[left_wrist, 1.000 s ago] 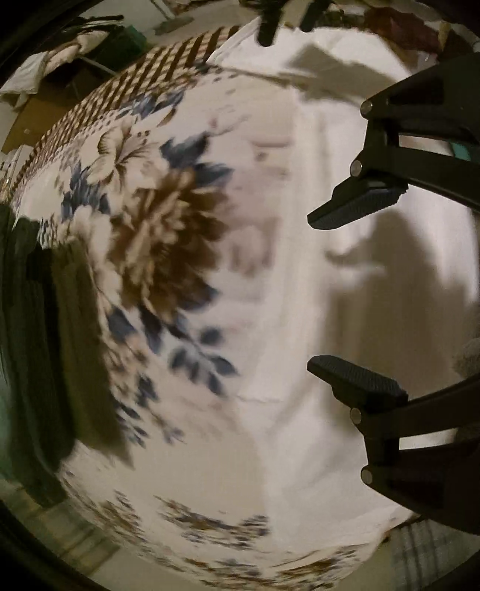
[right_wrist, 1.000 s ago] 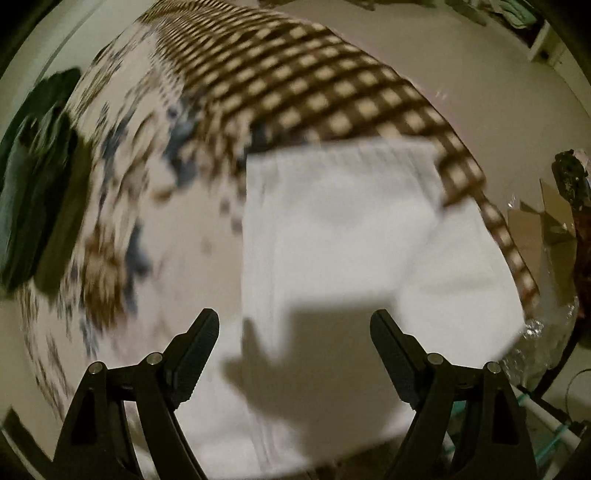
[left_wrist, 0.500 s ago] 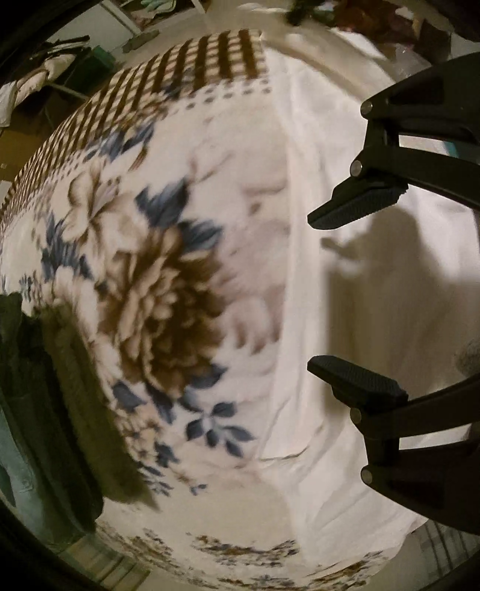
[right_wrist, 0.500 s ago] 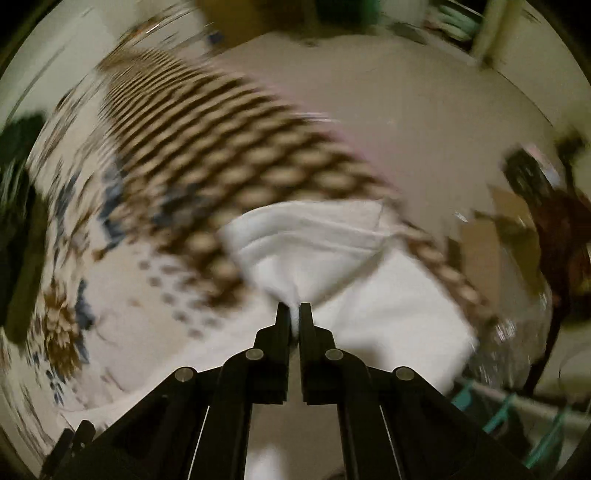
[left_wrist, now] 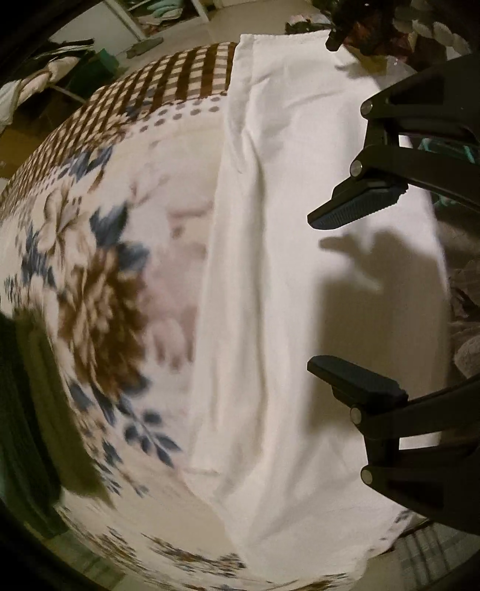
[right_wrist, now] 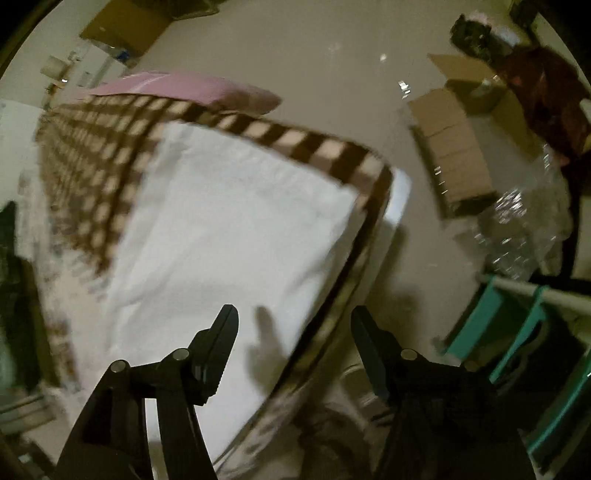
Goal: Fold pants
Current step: 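Lift the pants with both grippers and fold them over onto themselves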
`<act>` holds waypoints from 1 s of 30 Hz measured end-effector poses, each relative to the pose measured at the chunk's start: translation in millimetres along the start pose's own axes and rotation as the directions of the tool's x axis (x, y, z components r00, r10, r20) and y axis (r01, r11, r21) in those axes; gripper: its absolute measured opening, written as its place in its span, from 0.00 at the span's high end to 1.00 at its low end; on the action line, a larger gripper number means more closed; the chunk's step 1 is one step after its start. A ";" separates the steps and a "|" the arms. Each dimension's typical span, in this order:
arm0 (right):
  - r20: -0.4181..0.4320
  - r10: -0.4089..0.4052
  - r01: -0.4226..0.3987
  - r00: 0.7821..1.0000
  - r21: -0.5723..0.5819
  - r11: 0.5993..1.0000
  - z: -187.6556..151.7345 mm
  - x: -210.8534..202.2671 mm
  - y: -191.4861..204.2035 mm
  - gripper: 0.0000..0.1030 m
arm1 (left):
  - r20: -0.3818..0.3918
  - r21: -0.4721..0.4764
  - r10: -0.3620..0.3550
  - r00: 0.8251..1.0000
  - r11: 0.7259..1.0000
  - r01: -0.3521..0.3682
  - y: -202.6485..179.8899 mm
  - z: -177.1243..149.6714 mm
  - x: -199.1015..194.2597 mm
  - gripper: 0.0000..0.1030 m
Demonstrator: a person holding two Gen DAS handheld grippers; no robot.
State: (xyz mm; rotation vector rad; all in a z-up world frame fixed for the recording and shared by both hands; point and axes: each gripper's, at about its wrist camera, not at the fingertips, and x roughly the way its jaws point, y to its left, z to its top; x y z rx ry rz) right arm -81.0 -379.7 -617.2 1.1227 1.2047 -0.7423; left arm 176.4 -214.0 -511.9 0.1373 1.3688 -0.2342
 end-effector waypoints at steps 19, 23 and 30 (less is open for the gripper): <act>-0.404 0.147 -0.194 0.903 -0.077 0.978 -247.3 92.3 141.4 0.47 | -0.132 -0.640 0.062 0.989 0.757 -0.133 350.7 -112.1 -12.4 0.33; -0.432 0.138 -0.201 0.891 -0.104 0.974 -275.1 95.8 161.4 0.53 | -0.132 -0.723 -0.008 0.991 0.685 -0.090 389.6 -121.6 -0.3 0.34; -0.461 0.156 -0.213 0.873 -0.074 0.974 -291.8 118.2 180.2 0.54 | -0.060 -0.796 -0.068 0.996 0.605 -0.007 436.5 -134.2 23.0 0.79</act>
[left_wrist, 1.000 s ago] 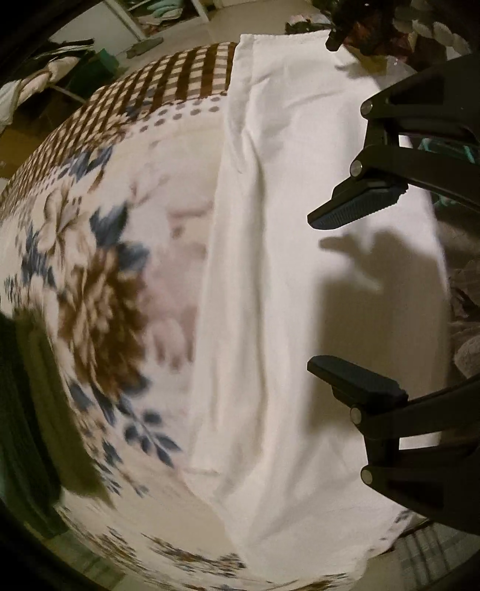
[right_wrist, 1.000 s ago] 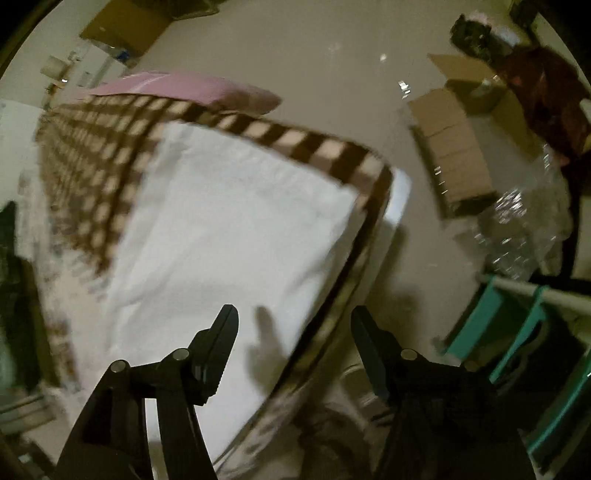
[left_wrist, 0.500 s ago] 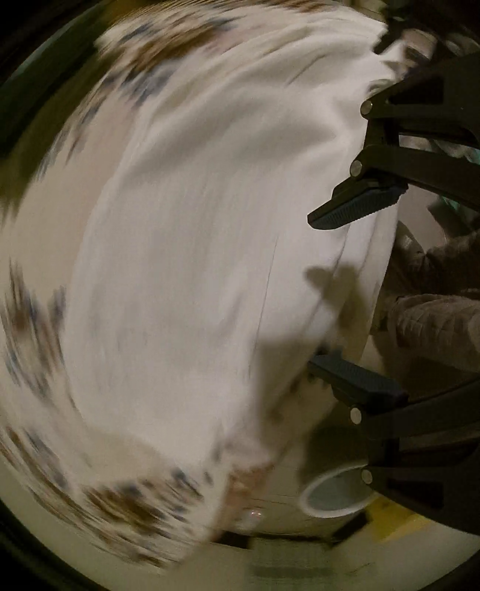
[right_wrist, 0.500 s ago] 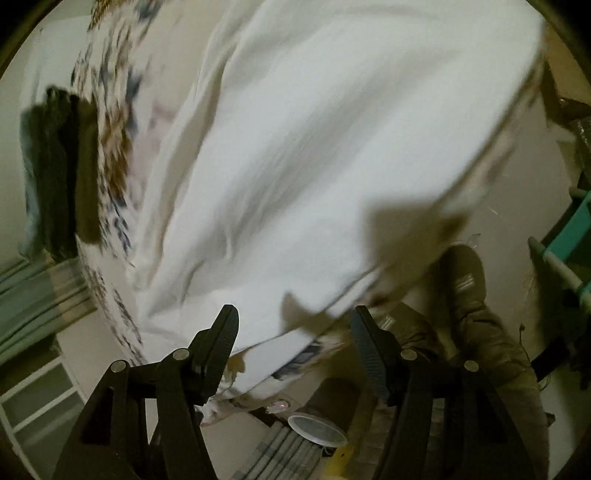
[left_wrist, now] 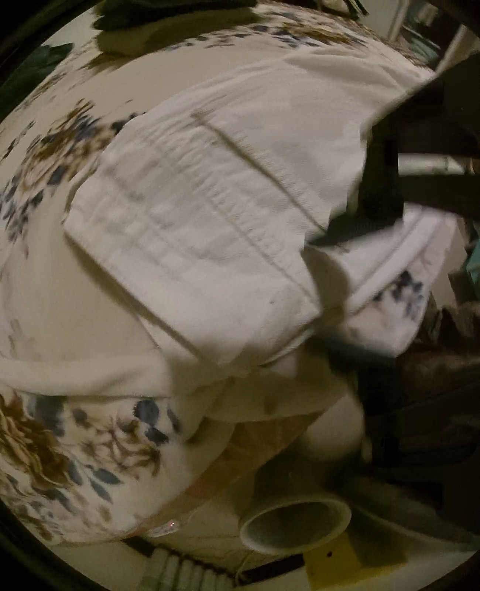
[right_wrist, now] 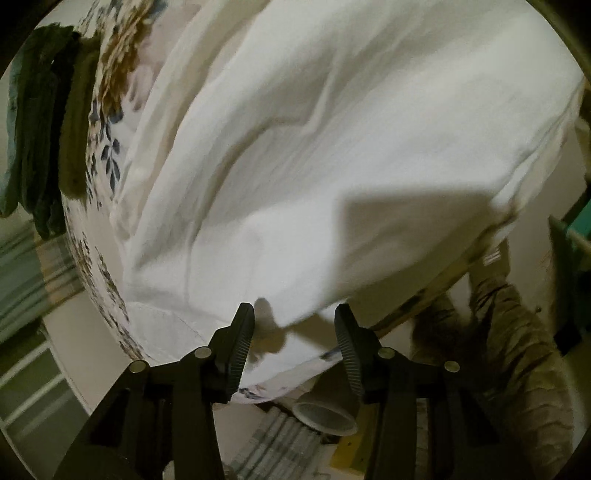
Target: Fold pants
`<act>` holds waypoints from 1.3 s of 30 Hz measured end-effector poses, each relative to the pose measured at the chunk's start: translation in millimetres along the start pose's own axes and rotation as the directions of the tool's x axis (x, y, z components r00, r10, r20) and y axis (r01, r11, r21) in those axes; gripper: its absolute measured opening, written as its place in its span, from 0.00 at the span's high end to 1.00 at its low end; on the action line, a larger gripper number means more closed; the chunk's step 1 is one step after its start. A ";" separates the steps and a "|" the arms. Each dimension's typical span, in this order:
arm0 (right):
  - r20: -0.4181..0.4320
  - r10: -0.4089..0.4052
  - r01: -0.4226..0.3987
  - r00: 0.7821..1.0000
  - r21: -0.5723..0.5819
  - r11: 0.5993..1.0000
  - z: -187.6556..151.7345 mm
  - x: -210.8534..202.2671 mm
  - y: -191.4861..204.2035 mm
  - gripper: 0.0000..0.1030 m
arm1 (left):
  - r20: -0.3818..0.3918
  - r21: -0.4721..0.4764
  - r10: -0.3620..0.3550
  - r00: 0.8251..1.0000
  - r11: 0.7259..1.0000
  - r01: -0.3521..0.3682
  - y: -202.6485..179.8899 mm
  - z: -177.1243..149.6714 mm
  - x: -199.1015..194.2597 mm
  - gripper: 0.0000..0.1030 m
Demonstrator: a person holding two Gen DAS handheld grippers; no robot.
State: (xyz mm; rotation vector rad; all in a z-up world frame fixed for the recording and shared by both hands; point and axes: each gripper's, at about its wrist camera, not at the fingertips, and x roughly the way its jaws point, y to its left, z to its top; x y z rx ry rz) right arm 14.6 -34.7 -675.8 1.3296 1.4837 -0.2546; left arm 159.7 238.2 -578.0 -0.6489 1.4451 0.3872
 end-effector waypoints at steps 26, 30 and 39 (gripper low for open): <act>0.045 -0.361 0.345 0.932 -0.422 0.838 -32.6 6.4 56.4 0.54 | 0.110 0.218 0.093 0.990 0.969 -0.115 -3.3 -4.7 -57.5 0.73; 0.108 -0.370 0.357 0.923 -0.600 0.716 -29.5 -7.0 113.4 0.52 | 0.252 0.361 0.092 0.963 0.915 -0.182 -56.6 -20.0 -99.6 0.17; 0.368 -0.462 0.529 0.807 -0.798 0.289 38.1 16.1 202.6 0.41 | -0.013 0.620 -0.129 0.992 0.777 0.109 -229.7 -30.0 -46.1 0.10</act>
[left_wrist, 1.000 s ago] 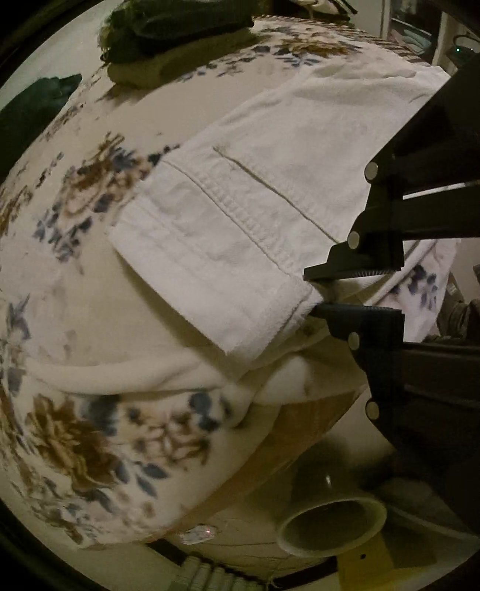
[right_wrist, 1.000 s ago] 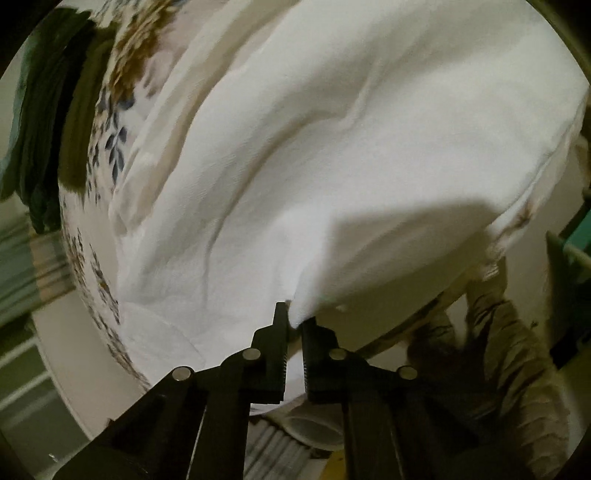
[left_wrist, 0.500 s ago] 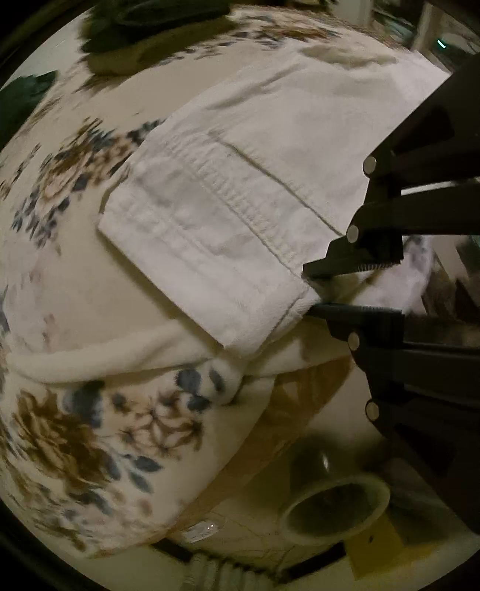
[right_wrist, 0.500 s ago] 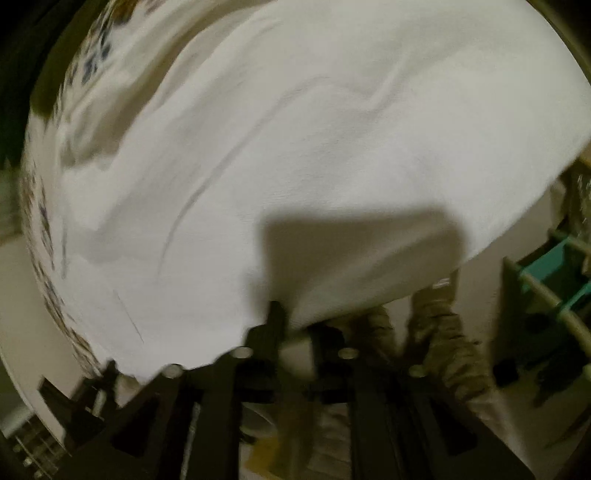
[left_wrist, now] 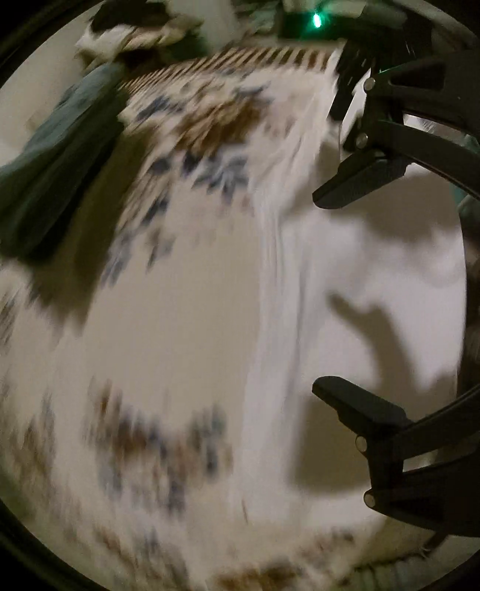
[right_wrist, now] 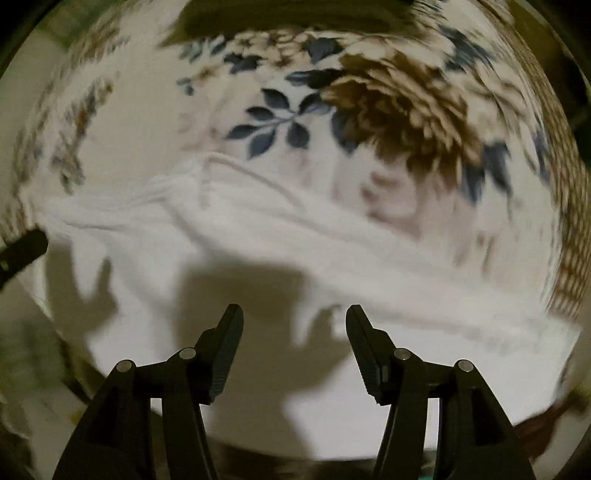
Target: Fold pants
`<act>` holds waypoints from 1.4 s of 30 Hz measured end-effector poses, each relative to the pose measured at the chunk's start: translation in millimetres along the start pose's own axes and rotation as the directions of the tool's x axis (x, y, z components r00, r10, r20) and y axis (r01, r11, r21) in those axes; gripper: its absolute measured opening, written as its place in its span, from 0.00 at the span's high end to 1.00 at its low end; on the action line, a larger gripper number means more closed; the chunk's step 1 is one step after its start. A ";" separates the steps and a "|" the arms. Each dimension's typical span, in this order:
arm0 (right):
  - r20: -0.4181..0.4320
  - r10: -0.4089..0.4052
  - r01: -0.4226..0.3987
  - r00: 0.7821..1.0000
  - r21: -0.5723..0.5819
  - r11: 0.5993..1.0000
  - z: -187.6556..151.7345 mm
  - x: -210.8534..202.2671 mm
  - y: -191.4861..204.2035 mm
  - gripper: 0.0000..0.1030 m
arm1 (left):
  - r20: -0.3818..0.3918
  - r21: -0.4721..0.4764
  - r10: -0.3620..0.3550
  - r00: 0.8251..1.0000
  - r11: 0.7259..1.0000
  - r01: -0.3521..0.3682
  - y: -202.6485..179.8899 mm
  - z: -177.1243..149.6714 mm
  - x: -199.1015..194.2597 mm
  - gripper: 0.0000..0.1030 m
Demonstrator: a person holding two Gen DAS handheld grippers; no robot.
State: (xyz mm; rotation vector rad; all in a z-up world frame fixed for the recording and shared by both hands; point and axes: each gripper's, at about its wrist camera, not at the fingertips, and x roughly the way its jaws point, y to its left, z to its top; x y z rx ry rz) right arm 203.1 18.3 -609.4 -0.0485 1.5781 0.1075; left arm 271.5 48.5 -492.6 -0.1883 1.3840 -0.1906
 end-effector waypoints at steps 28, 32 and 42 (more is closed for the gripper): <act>0.091 0.199 -0.217 0.976 0.285 0.934 61.7 16.9 -190.0 0.91 | -0.213 -0.199 -0.186 0.959 0.969 0.144 -38.4 45.5 103.1 0.98; 0.191 0.219 -0.279 0.957 0.387 0.879 53.3 -14.7 -237.4 0.21 | -0.139 -0.116 -0.136 0.981 0.986 0.120 -45.0 42.6 65.4 0.85; 0.191 0.289 -0.326 0.938 0.770 0.548 -131.7 -17.3 -304.8 0.28 | -0.140 -0.007 0.039 0.989 0.999 -0.040 -26.8 -48.6 34.1 0.00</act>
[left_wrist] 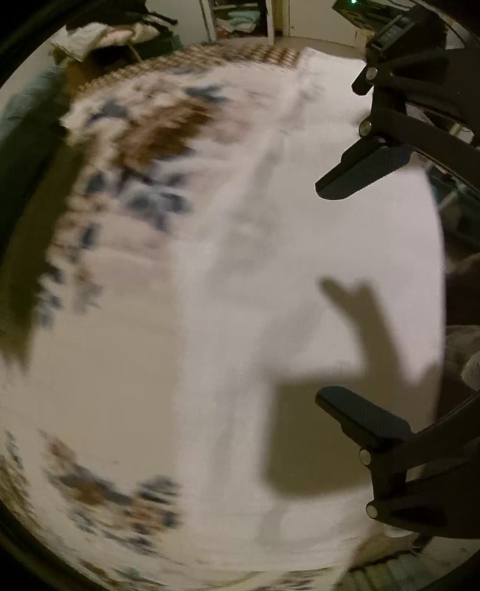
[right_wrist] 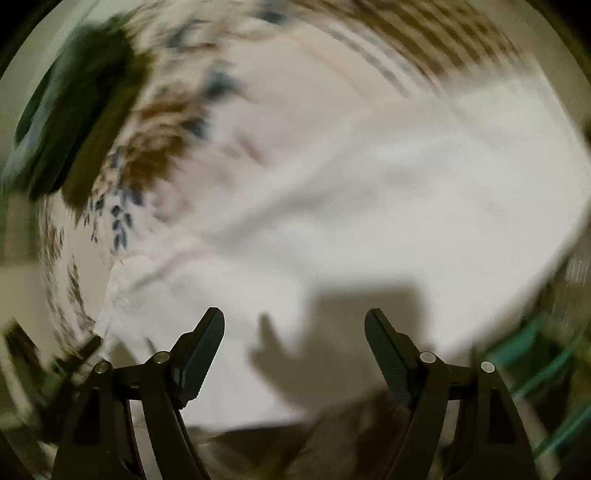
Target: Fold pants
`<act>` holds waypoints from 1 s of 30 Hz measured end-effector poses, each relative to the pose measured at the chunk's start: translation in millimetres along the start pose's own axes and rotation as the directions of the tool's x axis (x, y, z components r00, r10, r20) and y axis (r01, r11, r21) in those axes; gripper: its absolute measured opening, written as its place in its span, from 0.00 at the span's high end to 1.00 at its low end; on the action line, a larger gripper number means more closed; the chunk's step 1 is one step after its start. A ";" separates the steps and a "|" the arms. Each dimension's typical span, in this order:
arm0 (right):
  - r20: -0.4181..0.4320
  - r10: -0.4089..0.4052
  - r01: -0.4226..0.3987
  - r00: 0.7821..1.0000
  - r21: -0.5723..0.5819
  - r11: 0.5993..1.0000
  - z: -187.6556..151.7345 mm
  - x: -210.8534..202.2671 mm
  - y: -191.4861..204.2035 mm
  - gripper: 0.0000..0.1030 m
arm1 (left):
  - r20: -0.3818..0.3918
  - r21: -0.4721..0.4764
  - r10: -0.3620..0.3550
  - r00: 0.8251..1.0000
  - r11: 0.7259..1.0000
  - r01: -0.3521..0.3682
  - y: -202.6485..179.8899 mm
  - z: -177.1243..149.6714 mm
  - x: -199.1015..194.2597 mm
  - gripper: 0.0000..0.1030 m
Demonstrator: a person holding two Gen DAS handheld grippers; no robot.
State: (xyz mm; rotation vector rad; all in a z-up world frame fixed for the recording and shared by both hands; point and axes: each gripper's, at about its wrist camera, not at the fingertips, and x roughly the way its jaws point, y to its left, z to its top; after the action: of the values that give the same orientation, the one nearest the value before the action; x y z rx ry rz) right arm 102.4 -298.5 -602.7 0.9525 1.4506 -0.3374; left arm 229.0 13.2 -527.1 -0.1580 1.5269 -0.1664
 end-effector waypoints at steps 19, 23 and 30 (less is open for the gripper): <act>0.408 0.033 -0.202 0.912 0.379 0.903 59.8 -74.6 -237.4 0.44 | -0.078 0.316 0.063 0.995 0.948 -0.035 -206.8 -39.2 84.4 0.00; 0.447 0.051 -0.232 0.893 0.361 0.903 88.4 -78.5 -271.7 0.56 | -0.071 0.390 0.088 0.994 0.919 -0.053 -266.0 -38.8 113.9 0.00; 0.514 0.172 -0.336 0.841 0.244 0.910 92.7 -82.7 -259.4 0.87 | -0.050 0.411 0.146 0.988 0.905 -0.112 -281.7 -36.2 144.8 0.00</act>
State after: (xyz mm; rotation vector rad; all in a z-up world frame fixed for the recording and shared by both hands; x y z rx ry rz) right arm -32.6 -551.2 -628.6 1.2138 0.8036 -0.5818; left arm 195.6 -292.3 -612.1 0.2861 1.5430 -0.3848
